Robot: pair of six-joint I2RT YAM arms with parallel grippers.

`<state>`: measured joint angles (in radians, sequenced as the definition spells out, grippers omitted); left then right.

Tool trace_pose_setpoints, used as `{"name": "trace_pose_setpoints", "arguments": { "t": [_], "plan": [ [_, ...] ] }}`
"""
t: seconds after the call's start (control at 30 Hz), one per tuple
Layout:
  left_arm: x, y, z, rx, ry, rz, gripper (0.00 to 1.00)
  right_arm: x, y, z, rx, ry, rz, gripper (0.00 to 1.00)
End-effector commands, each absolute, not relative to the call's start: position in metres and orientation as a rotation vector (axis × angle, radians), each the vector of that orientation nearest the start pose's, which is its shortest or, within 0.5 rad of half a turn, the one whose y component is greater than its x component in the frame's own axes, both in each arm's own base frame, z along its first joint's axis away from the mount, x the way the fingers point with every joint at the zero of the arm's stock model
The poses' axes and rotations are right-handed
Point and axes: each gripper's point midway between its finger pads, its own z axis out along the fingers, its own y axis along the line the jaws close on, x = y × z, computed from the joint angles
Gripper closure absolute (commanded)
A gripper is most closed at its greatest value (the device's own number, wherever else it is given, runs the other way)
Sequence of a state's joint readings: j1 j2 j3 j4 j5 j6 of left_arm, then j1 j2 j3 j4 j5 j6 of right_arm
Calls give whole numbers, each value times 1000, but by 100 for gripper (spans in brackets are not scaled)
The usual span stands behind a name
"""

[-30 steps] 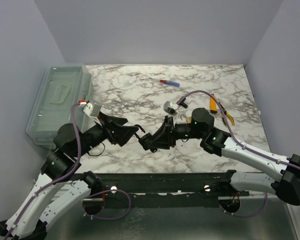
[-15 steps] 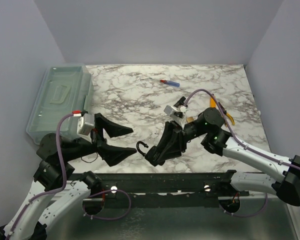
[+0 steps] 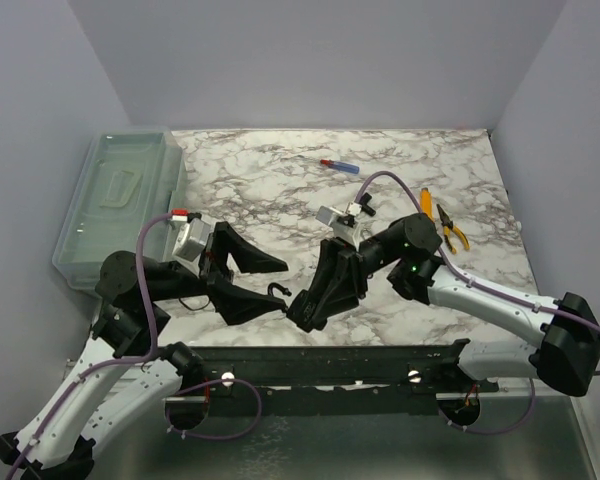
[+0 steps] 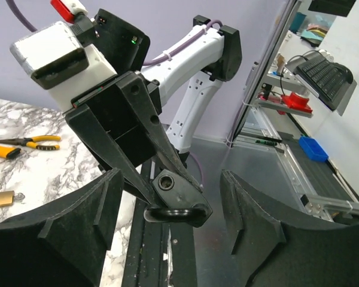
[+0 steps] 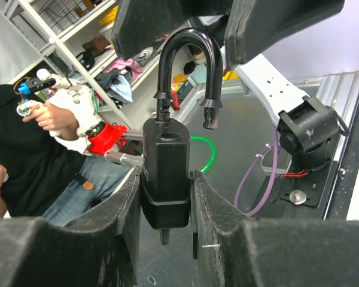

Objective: Unlock with the key

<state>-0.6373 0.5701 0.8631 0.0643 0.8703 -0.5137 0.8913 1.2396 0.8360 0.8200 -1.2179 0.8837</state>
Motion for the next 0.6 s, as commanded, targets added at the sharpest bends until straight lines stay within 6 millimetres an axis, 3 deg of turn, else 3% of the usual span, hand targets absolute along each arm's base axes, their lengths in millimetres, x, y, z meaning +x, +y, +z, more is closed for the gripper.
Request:
{"name": "trace_pose_setpoints", "arguments": {
  "t": [0.0,0.17,0.57],
  "plan": [
    [51,-230,410,974,1150,-1524,31,42,335,370,-1360,1098,2031,100],
    [51,-231,405,963,1179,-1543,39,50,341,374,-1310,1116,2012,100],
    [53,-225,399,913,1219,-1505,47,81,348,387,-1061,1238,1888,100]
  ]
}}
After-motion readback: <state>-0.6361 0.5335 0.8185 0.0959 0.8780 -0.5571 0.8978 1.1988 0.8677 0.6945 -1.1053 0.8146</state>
